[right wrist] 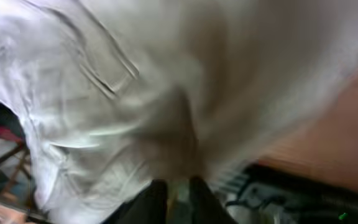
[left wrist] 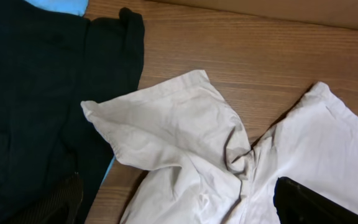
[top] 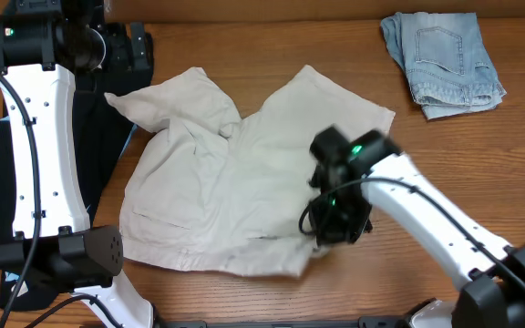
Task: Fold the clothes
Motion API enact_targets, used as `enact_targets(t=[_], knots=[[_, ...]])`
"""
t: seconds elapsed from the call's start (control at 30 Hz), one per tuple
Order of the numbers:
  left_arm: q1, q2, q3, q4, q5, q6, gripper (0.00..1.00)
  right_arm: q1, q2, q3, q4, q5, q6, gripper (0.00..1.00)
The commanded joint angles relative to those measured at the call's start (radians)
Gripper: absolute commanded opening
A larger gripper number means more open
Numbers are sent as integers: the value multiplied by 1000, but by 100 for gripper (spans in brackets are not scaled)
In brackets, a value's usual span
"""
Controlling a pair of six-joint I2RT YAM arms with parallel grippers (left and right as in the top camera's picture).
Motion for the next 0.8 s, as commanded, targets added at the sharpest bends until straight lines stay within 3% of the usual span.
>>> enact_targets(t=[0.0,0.07,0.17,0.2,0.27,0.3,0.6,0.77], knots=[[-12,0,-3,-7,-5,51,100,23,-6,-110,47,41,183,21],[-21,0,-3,-10,-3,79,100,22,-13,-105,66,43,188,24],[-50,0,-3,-10,-2,131,100,10,-47,-58,86,47,186,36],[-61,0,-3,-10,-2,148,100,2,-63,-29,90,55,184,44],[-97,7,-3,-4,-2,179,100,-22,-93,50,98,89,150,80],[-112,15,-3,4,-2,181,100,-32,-101,85,100,108,134,84],[-258,210,-3,209,-5,194,100,-174,-105,178,181,241,116,87],[-297,361,-3,367,-57,15,99,-265,-105,178,219,241,93,87]])
